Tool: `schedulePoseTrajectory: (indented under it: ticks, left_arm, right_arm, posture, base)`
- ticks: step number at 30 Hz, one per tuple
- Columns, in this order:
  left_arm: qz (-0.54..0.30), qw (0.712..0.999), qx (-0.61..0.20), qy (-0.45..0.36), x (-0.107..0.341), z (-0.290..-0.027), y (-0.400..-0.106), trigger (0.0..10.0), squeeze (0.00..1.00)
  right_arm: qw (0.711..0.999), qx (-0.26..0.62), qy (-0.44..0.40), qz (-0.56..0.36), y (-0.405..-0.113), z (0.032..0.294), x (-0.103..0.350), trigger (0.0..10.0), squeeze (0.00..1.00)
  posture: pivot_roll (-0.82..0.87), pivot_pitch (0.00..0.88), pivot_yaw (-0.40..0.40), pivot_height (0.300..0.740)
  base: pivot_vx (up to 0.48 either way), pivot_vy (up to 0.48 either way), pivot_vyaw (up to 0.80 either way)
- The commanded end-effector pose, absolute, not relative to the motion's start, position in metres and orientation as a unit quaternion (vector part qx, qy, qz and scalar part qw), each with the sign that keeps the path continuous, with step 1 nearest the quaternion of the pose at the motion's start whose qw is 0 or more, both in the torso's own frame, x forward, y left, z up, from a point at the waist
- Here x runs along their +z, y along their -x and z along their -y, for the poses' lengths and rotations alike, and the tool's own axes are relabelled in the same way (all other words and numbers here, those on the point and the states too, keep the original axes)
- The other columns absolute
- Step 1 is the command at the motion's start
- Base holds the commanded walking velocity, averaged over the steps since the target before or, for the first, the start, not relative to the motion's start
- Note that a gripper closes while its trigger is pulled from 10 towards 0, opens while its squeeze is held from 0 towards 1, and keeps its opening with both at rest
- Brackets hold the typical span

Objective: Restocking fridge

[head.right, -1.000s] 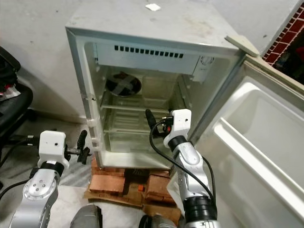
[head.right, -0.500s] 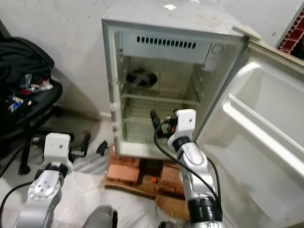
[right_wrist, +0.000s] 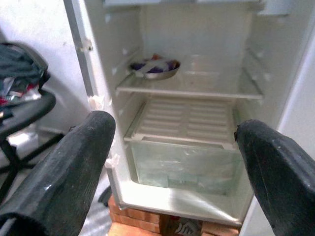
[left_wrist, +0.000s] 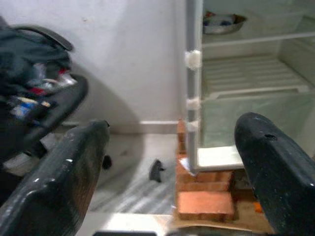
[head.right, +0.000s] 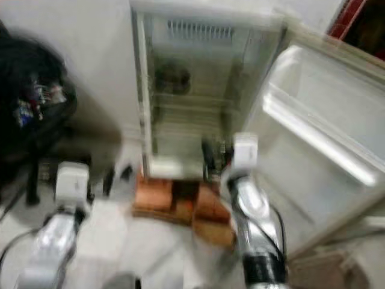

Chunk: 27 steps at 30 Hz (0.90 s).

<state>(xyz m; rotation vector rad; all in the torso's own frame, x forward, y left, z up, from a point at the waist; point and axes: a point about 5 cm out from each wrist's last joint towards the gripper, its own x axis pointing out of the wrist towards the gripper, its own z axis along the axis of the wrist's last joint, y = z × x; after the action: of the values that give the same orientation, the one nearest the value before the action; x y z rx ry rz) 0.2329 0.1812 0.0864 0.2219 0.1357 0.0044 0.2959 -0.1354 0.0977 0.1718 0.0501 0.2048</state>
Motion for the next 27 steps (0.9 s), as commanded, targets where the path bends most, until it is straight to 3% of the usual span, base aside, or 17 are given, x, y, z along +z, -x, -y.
schedulePoseTrajectory:
  ticks: [1, 9, 12, 21, 27]
  left_arm:
    - [-0.051, 0.993, 0.000, -0.107, 0.092, -0.181, -0.235, 10.0, 0.00]
    - [-0.049, 0.992, -0.001, -0.117, 0.096, -0.188, -0.235, 10.0, 0.00]
    - [-0.057, 0.991, -0.017, -0.116, 0.090, -0.188, -0.233, 10.0, 0.00]
    - [-0.057, 0.992, -0.043, -0.104, 0.087, -0.182, -0.235, 10.0, 0.00]
    - [-0.060, 0.992, -0.044, -0.101, 0.086, -0.180, -0.232, 10.0, 0.00]
  right_arm:
    - [0.995, 0.068, -0.069, -0.017, -0.296, 0.151, 0.101, 10.0, 0.00]
    - [1.000, -0.008, -0.025, -0.014, -0.282, 0.187, 0.094, 10.0, 0.00]
    - [0.997, -0.059, -0.029, -0.026, -0.265, 0.207, 0.086, 10.0, 0.00]
    - [0.995, -0.069, -0.008, -0.066, -0.236, 0.213, 0.069, 10.0, 0.00]
    - [0.998, -0.034, -0.017, -0.050, -0.250, 0.201, 0.079, 10.0, 0.00]
  posture:
    - [0.16, 0.000, -0.091, 0.740]
    - [0.12, 0.000, -0.008, 0.740]
    - [0.10, 0.000, 0.006, 0.740]
    - [0.07, 0.000, -0.009, 0.740]
    - [0.09, 0.000, -0.028, 0.740]
  base:
    - [0.000, 0.000, 0.00]
    - [0.000, 0.000, 0.00]
    - [0.000, 0.000, 0.00]
    - [0.000, 0.000, 0.00]
    - [0.043, -0.338, 0.00]
